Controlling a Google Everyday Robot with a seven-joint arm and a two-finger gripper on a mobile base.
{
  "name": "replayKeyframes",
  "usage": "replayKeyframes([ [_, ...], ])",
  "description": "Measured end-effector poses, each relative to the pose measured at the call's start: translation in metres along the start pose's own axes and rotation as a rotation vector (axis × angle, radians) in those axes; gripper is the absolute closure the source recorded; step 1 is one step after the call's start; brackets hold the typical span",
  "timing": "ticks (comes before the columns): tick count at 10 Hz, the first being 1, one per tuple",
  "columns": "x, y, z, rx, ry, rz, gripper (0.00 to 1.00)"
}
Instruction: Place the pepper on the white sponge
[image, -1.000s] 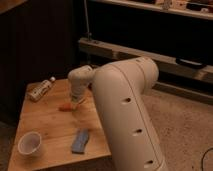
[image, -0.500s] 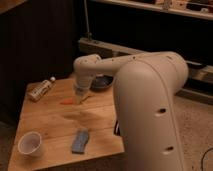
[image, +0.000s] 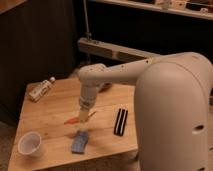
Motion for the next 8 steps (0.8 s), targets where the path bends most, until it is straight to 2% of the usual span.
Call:
replayKeyframes([
  [1,0.020,0.018,0.006,-0.012,0.038,-0.010,1.00],
  [2,0.027,0.029,0.007,-0.014,0.050,-0.024,1.00],
  [3,0.028,0.043,0.007,-0.014,0.046,-0.062,1.00],
  [4,0.027,0.053,0.005,-0.011,0.024,-0.089,1.00],
  [6,0.023,0.061,-0.002,0.011,-0.132,-0.158,1.00],
  [7,0.022,0.062,-0.005,0.021,-0.191,-0.189,1.00],
  [8,0.012,0.066,-0.004,0.035,-0.236,-0.266,1.00],
])
